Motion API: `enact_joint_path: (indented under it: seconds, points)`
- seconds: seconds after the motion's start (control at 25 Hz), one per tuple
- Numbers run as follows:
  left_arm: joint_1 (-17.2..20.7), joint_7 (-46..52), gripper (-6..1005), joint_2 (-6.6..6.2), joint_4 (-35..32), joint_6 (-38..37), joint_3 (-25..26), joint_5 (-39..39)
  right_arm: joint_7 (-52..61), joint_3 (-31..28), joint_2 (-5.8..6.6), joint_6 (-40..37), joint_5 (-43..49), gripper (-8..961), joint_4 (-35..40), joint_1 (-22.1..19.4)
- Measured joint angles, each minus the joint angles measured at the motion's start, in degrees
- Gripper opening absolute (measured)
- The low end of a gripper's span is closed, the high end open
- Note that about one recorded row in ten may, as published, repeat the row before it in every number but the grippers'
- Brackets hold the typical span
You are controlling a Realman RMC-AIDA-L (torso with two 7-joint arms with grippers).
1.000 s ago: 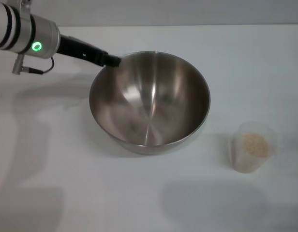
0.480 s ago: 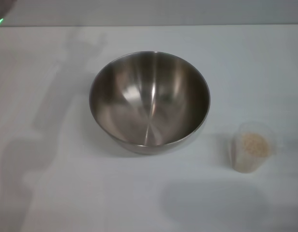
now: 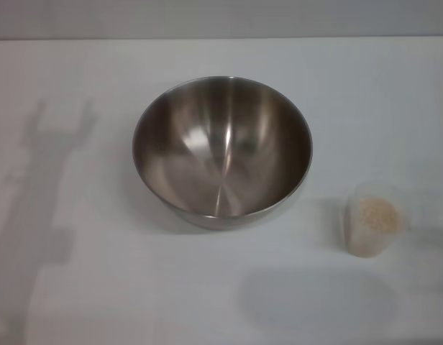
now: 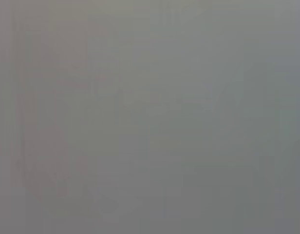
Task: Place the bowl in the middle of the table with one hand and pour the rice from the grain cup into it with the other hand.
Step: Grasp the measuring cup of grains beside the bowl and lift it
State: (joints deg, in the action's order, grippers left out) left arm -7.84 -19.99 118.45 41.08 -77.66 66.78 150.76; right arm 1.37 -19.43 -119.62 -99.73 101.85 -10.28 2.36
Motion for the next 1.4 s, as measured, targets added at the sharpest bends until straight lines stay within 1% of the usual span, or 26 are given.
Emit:
enact_joint_path:
  seconds: [0.04,0.08,0.12,0.2,0.28,0.4,0.52,0.6,0.64,0.76,0.88,1.12,1.4]
  points:
    - [-0.65,3.76,859,0.12,-4.47,-3.74,0.08,0.35,-0.08,1.07,-0.01,-0.33,0.01,831,0.01,-0.28]
    - [-1.0,6.65,859,0.2,-7.54,-6.12,0.11,-0.43,-0.09,3.28,-0.02,-0.69,0.02,831,0.02,-0.79]
    - [-1.21,9.55,859,0.26,-10.56,-7.65,0.2,-1.31,-0.1,5.97,-0.01,-1.16,0.02,831,0.03,-1.37]
    - [-1.32,12.47,859,0.26,-13.85,-8.34,0.25,-2.5,-0.1,9.69,-0.03,-1.46,0.03,831,0.03,-2.16]
    - [-1.35,13.35,859,0.24,-16.43,-8.46,0.24,-3.13,-0.14,13.12,-0.03,-1.53,0.03,831,0.06,-3.11]
    - [-1.3,13.27,859,0.23,-18.12,-8.7,0.24,-3.25,-1.42,17.6,-0.01,-1.65,0.03,831,-0.04,-4.69]
    - [-1.77,13.07,859,0.21,-19.66,-8.75,0.22,-3.3,-3.47,20.08,0.01,-1.7,0.03,831,-0.23,-6.42]
    - [-2.02,13.07,859,0.21,-20.1,-8.74,0.22,-3.31,-4.17,20.73,0.0,-1.13,-0.09,831,-0.3,-7.42]
    - [-2.7,13.08,859,0.21,-21.38,-8.72,0.48,-3.34,-4.26,20.77,-0.02,-0.35,-0.25,831,-0.36,-7.75]
    - [-2.95,13.09,859,0.23,-21.81,-8.71,0.69,-3.37,-4.09,20.68,-0.02,3.03,-0.53,831,-0.77,-7.87]
    - [-3.11,13.12,859,0.25,-22.16,-8.61,0.71,-3.38,-3.99,20.82,0.01,6.55,-0.38,830,-1.23,-6.97]
    - [-2.72,13.14,859,0.18,-22.41,-8.68,0.64,-3.42,-3.95,20.92,0.05,12.51,-0.34,829,-2.38,-3.8]
    - [-2.45,13.62,859,0.23,-23.28,-8.62,0.65,-3.47,-4.25,21.04,-0.02,14.21,-0.17,830,-2.83,-2.24]
